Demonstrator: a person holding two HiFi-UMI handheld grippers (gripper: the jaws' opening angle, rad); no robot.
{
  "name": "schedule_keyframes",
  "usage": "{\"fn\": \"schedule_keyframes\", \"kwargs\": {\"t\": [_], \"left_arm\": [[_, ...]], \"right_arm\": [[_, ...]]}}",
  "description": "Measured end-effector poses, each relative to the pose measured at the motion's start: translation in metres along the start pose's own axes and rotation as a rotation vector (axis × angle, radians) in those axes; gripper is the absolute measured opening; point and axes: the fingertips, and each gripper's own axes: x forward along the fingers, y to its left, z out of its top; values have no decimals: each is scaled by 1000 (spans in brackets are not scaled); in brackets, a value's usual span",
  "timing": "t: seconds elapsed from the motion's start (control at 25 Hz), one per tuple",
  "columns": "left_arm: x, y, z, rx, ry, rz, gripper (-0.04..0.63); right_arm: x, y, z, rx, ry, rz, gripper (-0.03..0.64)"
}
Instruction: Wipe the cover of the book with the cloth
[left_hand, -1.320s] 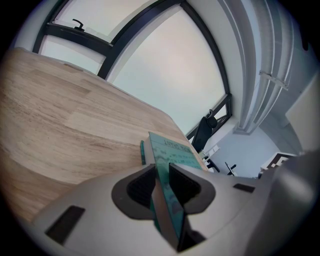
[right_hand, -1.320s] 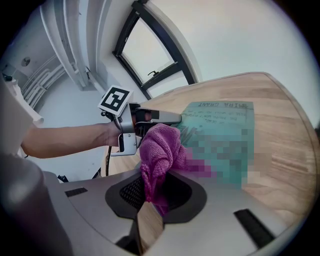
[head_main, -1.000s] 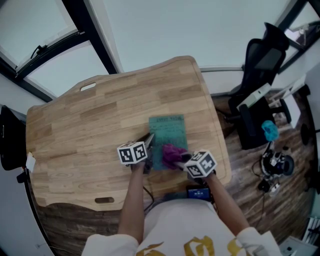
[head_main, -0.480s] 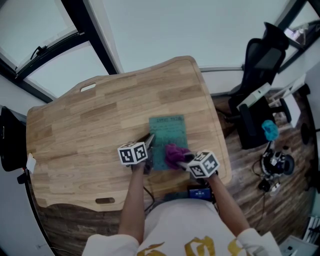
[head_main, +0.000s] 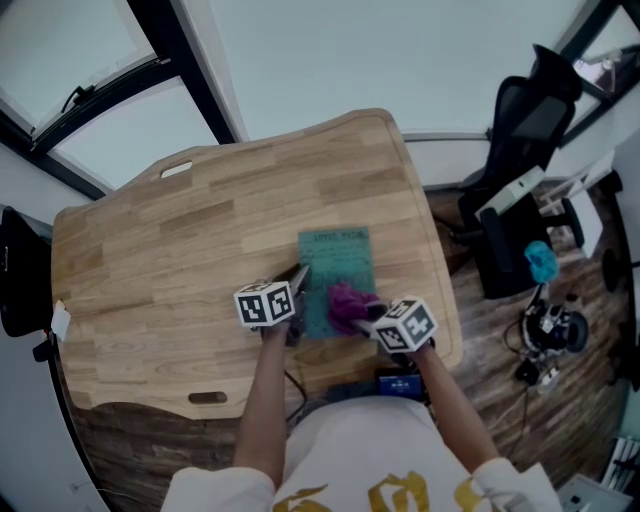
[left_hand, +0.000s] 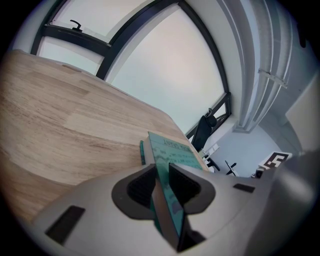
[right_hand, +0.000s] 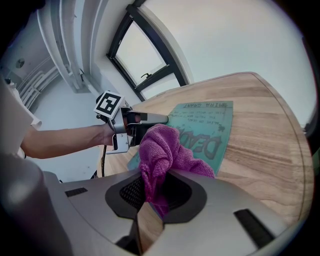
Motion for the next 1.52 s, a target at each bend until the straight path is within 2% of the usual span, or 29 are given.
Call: {"fn": "schedule_keyframes", "kwargs": {"t": [0.68,1.52], "left_arm": [[0,0,-2,-1,-1,4,86],[-1,-2,-2,-4,-1,-1,84]], "right_arm": [[7,-24,41,10,-48,-87,64],[18,-58,92,50,-110,-113,63]]}}
